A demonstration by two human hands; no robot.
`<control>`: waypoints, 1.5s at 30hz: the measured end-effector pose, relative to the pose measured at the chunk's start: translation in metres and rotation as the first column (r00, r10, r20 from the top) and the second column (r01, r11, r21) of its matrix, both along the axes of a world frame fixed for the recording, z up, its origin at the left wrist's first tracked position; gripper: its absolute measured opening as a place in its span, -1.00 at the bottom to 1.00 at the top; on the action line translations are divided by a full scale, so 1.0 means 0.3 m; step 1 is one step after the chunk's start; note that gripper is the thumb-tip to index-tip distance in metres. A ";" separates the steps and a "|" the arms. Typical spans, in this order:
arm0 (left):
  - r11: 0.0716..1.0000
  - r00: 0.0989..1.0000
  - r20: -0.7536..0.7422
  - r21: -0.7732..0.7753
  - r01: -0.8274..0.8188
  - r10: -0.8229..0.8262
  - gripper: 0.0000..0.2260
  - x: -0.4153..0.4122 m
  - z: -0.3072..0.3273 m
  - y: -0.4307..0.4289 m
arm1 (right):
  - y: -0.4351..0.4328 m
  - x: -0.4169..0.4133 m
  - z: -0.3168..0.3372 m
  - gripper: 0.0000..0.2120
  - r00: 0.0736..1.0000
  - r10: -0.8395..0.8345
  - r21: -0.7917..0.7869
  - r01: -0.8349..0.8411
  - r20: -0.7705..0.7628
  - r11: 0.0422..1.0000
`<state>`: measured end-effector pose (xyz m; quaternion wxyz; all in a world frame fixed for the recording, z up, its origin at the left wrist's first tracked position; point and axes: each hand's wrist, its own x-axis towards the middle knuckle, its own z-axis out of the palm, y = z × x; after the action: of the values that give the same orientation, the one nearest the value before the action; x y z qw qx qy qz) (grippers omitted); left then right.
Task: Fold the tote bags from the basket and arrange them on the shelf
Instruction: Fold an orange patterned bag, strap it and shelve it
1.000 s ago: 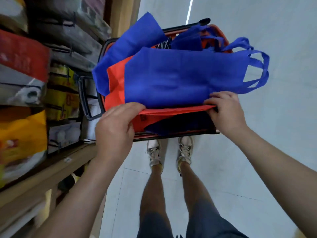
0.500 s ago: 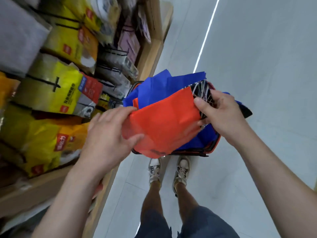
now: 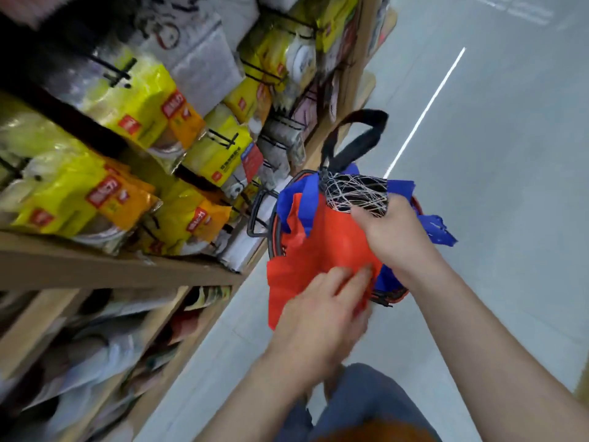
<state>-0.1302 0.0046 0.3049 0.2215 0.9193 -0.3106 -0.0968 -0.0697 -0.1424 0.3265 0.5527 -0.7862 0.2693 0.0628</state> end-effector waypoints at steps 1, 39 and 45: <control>0.994 0.994 -0.104 -0.098 -0.041 0.031 -0.55 0.000 0.015 0.033 | 0.003 0.003 0.017 -0.92 0.998 0.068 -0.044 -0.067 0.016 0.997; 0.017 -0.028 0.122 -0.356 -0.934 0.992 -0.81 -1.002 0.881 1.497 | 1.408 -0.214 0.777 -0.89 -0.079 0.772 -0.478 -0.823 0.631 0.307; -0.217 -0.031 -0.244 -0.790 -0.573 0.969 -0.82 -1.138 0.918 1.792 | 1.729 -0.295 0.941 -0.92 -0.041 0.620 -0.377 -0.824 0.784 0.422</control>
<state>-0.4717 0.5421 0.5803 0.4772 0.6727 0.3466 0.4468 -0.1581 0.3764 0.6087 0.5595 -0.6538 -0.5088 -0.0247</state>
